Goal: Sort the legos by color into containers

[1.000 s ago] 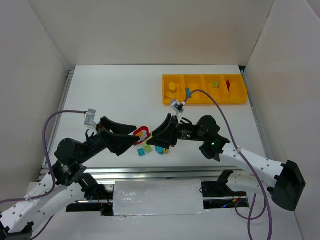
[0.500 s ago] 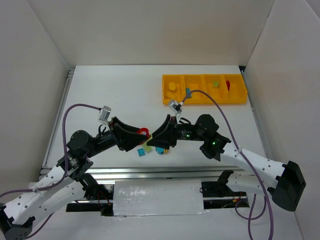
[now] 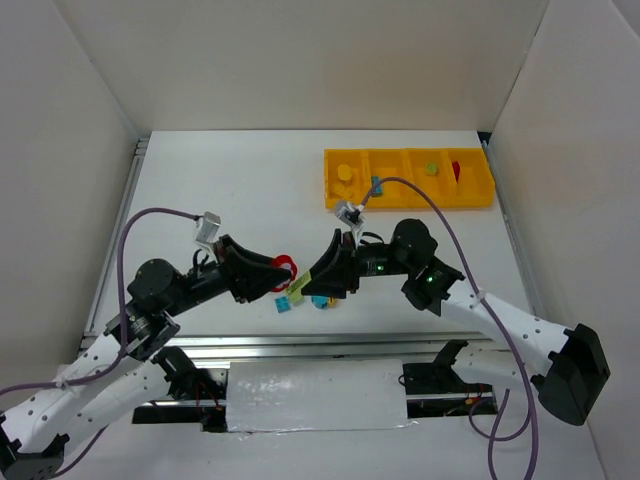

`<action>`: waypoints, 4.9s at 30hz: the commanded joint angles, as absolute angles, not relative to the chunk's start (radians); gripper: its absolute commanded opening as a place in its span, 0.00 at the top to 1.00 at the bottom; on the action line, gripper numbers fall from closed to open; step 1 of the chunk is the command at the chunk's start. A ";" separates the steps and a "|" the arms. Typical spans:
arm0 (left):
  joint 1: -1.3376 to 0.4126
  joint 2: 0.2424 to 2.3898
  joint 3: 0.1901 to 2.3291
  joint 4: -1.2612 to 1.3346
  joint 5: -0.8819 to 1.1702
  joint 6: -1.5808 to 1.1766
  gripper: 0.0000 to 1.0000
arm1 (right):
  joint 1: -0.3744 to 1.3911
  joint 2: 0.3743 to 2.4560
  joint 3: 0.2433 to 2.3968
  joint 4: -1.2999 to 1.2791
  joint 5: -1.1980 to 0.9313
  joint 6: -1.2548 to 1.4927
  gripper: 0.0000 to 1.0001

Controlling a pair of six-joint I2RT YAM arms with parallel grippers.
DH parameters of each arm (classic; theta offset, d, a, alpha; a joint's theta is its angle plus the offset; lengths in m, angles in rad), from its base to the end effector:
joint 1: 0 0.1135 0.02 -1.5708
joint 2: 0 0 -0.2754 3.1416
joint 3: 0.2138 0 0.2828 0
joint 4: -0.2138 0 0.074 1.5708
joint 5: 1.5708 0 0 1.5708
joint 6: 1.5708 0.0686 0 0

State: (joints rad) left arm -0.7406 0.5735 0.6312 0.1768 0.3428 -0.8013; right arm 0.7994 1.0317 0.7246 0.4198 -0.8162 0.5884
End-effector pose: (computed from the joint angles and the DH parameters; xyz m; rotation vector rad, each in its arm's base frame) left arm 0.1290 -0.1492 0.3710 0.2812 1.4978 -1.4991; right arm 0.1597 0.2359 0.3371 -0.9260 1.4892 1.6548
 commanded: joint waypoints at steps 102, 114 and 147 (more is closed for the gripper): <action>-0.719 0.629 0.692 0.419 0.405 -1.003 1.00 | 0.969 0.980 0.816 0.514 -0.546 0.767 0.25; -0.719 0.614 0.658 0.420 0.377 -1.014 1.00 | 0.976 1.039 0.827 0.609 -0.497 0.818 0.38; -0.721 0.542 0.894 -0.224 -0.223 -0.856 0.00 | 0.818 1.029 0.788 0.192 -0.149 0.802 1.00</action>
State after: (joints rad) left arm -0.7223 0.5598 0.8040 -0.0528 0.0113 -0.9043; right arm 0.9115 1.0523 0.7776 0.3859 -0.3351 0.8024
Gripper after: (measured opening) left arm 0.995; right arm 0.441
